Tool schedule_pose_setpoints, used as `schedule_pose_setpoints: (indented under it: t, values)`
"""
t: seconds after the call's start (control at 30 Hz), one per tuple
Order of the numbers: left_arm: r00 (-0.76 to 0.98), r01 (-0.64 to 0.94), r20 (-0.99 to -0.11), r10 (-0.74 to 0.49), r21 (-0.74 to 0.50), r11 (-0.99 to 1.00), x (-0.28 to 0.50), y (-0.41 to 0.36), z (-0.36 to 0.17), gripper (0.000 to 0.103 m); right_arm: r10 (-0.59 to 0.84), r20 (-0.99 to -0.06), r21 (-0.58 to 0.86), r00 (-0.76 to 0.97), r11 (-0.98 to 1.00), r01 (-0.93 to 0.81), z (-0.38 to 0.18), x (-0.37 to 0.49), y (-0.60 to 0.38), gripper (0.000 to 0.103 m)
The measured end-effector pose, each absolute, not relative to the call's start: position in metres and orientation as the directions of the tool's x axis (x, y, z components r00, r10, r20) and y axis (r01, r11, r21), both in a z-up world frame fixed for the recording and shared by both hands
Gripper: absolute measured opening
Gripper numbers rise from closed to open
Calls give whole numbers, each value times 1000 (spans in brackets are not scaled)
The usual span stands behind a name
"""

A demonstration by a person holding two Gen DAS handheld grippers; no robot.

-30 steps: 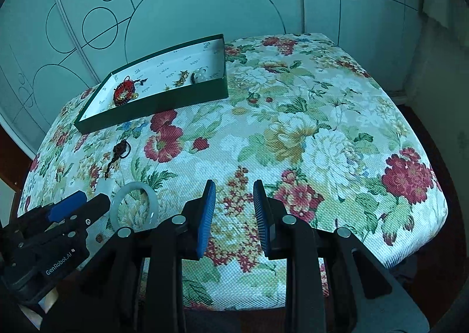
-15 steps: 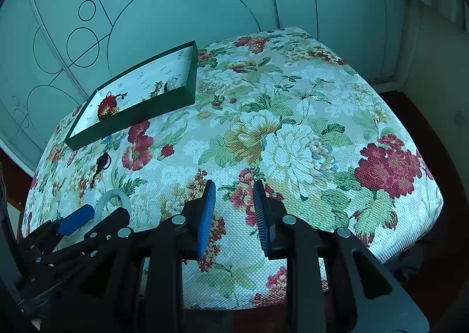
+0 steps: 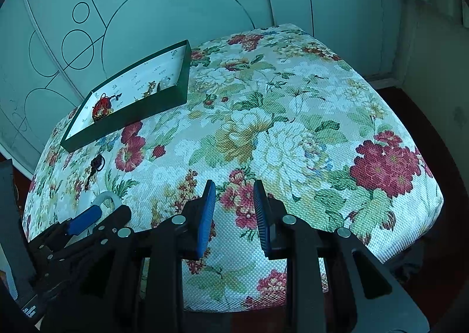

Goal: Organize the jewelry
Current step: 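Move the left tool toward the pale jade bangle on the cushion, then lower the left tool onto the jade bangle rim and close it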

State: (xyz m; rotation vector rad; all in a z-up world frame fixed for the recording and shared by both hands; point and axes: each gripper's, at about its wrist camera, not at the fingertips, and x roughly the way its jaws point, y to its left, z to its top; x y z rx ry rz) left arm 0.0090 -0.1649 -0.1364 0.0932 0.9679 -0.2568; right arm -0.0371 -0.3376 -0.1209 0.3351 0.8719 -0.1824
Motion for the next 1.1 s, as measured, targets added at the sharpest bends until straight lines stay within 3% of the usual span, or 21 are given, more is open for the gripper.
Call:
schedule_pose_setpoints:
  t: [0.17,0.3,1.1]
  values:
    - [536,272,-823,-189,-43,961,11,-162,-135,13,-24,-774,208,632,934,291,-120,-36,-335,27]
    - [530,289,-823,-207,-54,956,11,-163,-135,8,-28,-773,200,634,937,285,-117,-35,-330,27]
    - [521,342,-807,-277,-100,934,16,-154,-131,8,-3,-763,237,646,929,283,-120,-34,-330,27]
